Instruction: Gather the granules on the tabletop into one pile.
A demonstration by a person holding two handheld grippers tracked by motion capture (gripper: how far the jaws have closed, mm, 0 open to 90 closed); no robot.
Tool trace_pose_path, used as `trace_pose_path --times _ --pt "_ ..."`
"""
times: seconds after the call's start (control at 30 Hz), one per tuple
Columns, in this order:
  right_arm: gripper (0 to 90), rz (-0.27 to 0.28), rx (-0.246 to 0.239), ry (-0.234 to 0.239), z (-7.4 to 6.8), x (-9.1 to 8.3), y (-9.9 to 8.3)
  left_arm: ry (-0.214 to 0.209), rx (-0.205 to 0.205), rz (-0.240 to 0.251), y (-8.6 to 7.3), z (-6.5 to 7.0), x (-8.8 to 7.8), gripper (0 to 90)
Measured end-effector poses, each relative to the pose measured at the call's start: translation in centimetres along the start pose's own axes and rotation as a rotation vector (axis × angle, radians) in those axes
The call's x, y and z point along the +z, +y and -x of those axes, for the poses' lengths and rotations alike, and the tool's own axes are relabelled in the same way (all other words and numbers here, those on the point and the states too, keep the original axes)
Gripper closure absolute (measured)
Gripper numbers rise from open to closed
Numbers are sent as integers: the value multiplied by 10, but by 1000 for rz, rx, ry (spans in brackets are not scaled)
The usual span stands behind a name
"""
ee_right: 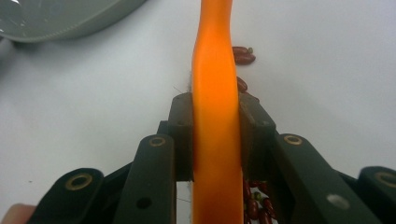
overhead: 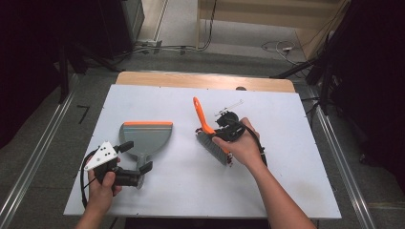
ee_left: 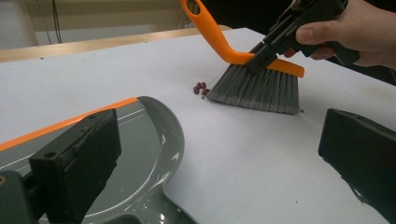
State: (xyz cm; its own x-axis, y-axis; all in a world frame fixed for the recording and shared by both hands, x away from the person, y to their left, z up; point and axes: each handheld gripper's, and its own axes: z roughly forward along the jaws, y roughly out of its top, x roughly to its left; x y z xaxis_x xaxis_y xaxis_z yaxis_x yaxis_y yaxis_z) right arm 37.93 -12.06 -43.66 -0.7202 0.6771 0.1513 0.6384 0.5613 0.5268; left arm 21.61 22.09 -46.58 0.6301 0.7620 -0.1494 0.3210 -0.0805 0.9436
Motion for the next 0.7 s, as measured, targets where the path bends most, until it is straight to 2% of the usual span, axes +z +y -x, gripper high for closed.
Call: trace_pose_path --times 0.1,0.2,0.4,0.57,0.7 --pt "691 24 16 18 -3 -4 4 1 0 -1 0 0 1 0" --pt "691 51 34 18 -8 -3 11 -2 5 -1 0 1 2 0" --pt "690 124 148 34 -17 11 32 3 5 -3 -1 0 1 0" --pt "691 110 226 55 -16 35 38 -2 3 -7 -2 0 1 0" --pt "689 110 272 8 -9 43 37 -2 6 -10 -2 0 0 0"
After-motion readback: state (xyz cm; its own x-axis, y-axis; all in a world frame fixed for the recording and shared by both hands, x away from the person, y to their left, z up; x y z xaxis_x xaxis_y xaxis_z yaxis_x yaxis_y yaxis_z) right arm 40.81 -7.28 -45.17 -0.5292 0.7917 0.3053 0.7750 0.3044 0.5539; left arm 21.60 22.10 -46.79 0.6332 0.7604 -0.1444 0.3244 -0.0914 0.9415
